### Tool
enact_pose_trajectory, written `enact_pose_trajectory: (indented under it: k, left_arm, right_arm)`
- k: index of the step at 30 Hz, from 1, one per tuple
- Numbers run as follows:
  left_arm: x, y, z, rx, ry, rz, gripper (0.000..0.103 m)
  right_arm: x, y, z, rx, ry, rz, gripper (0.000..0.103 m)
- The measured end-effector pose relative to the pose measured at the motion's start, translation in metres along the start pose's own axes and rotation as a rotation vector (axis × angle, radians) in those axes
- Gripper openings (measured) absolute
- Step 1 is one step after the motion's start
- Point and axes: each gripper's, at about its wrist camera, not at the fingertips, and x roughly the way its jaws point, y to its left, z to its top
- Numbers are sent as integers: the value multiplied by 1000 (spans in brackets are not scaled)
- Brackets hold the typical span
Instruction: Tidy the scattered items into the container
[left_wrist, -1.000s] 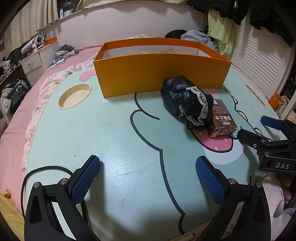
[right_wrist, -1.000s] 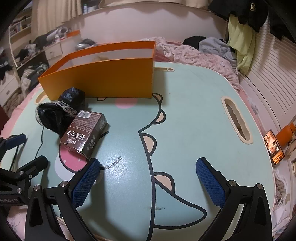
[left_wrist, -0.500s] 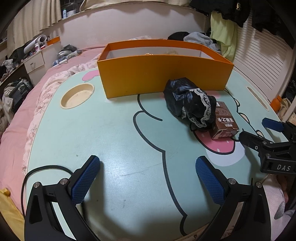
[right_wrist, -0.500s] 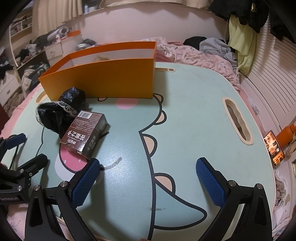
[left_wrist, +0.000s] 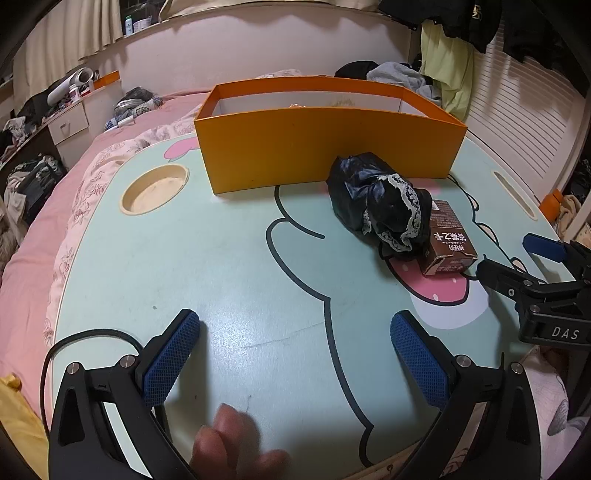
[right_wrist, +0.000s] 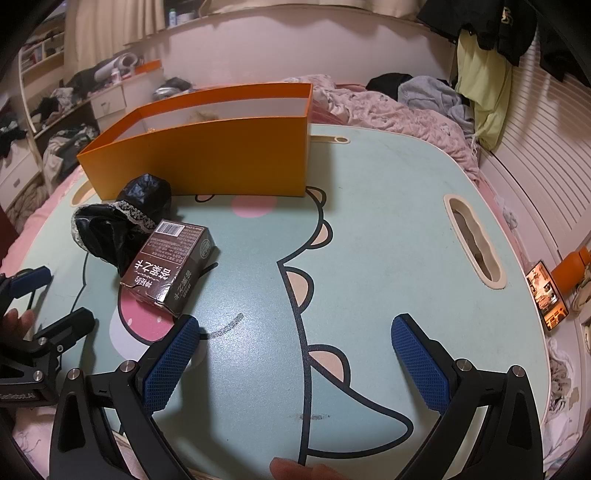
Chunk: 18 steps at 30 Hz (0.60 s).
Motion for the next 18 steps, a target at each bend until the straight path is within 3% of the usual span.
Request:
enact_pose_trajectory:
  k: [18]
  left_arm:
    - [1, 0, 1, 5, 30, -4, 103]
  right_arm:
    - [0, 0, 0, 0, -1, 0, 103]
